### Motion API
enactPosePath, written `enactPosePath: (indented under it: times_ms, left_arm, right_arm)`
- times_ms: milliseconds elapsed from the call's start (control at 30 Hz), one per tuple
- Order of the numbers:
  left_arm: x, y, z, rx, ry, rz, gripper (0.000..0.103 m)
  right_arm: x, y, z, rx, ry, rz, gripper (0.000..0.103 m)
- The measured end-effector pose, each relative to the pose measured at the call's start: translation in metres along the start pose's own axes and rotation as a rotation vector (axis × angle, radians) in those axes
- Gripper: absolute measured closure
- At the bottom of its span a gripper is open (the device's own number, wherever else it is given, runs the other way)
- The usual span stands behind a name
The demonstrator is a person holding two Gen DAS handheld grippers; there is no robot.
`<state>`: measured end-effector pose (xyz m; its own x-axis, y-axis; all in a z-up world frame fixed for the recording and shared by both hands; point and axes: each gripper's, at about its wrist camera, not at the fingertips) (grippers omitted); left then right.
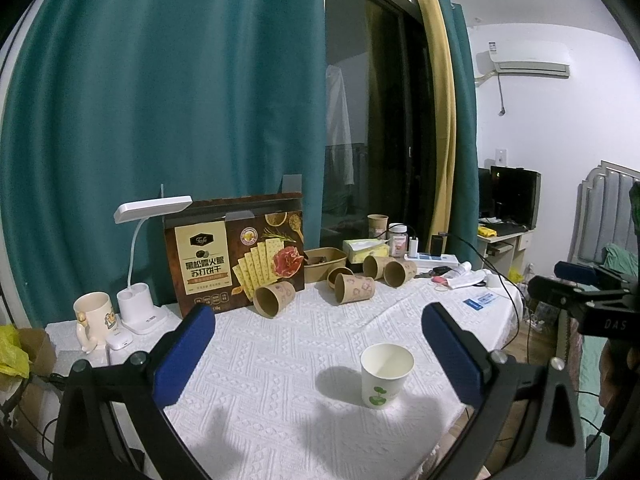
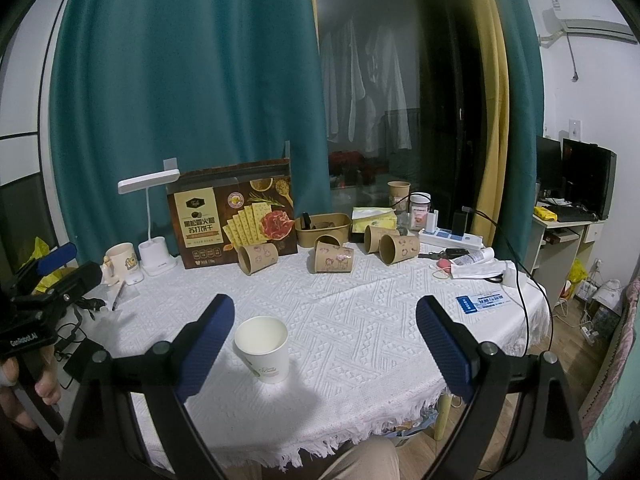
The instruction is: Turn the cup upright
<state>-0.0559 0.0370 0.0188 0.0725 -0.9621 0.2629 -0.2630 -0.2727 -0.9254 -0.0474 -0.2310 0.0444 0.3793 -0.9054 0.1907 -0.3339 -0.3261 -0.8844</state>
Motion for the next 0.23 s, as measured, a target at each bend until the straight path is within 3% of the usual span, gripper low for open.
enactPosePath:
  times_ms: [233]
  left_arm:
    - [0.0019,-0.0001,0.0004,-0.001,0.000,0.003,0.000]
  right_arm:
    - [-0.0005,0.0001,0.0023,0.007,-0.015,-0.002,0.012]
Point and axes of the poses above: each gripper's, at about its wrist camera, not at the fingertips, and z roughly the way its jaws point, x to its right, y to its underside, and after that the axes turned 15 degrees about -z, right-handed
